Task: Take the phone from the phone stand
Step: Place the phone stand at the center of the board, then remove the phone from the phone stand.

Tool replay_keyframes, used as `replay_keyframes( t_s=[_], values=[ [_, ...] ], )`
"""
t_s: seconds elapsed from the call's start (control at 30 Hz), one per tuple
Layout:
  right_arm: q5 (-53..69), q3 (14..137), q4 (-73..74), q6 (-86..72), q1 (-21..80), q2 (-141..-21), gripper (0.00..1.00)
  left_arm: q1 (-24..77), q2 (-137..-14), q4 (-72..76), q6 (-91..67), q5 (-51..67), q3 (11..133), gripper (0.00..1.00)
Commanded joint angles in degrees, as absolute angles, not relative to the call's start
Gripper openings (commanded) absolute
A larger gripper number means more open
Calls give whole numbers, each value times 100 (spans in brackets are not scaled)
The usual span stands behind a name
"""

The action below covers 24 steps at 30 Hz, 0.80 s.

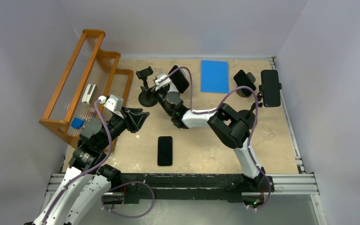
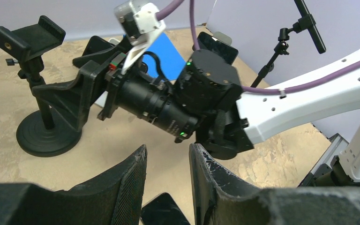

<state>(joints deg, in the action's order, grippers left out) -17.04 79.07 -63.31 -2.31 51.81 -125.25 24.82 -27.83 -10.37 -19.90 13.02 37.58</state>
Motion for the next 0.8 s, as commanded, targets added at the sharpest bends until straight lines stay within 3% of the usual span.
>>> replay_keyframes(
  t_s=[0.0,0.3,0.47,0.63,0.77],
  values=[
    [-1886,7393,-6731,-90,5278,-11826,87,2487,-2740,-843,-1951,1274,3797,36],
    [-2694,5828,-6792,193,5676,-10482,94,2487,-2618,-851,-1968,1250,3801,36],
    [-3250,5619,-5563,-240,5757,-9581,95,2487,-2557,-853,-1978,1222,3788,36],
    [-2923,5727,-4754,-809,5474,-8861,93,2485,-2593,-831,-1953,1310,3792,37],
    [-1647,6675,-3369,-1789,4673,-8993,92,2483,-2618,-852,-1951,1298,3797,36]
  ],
)
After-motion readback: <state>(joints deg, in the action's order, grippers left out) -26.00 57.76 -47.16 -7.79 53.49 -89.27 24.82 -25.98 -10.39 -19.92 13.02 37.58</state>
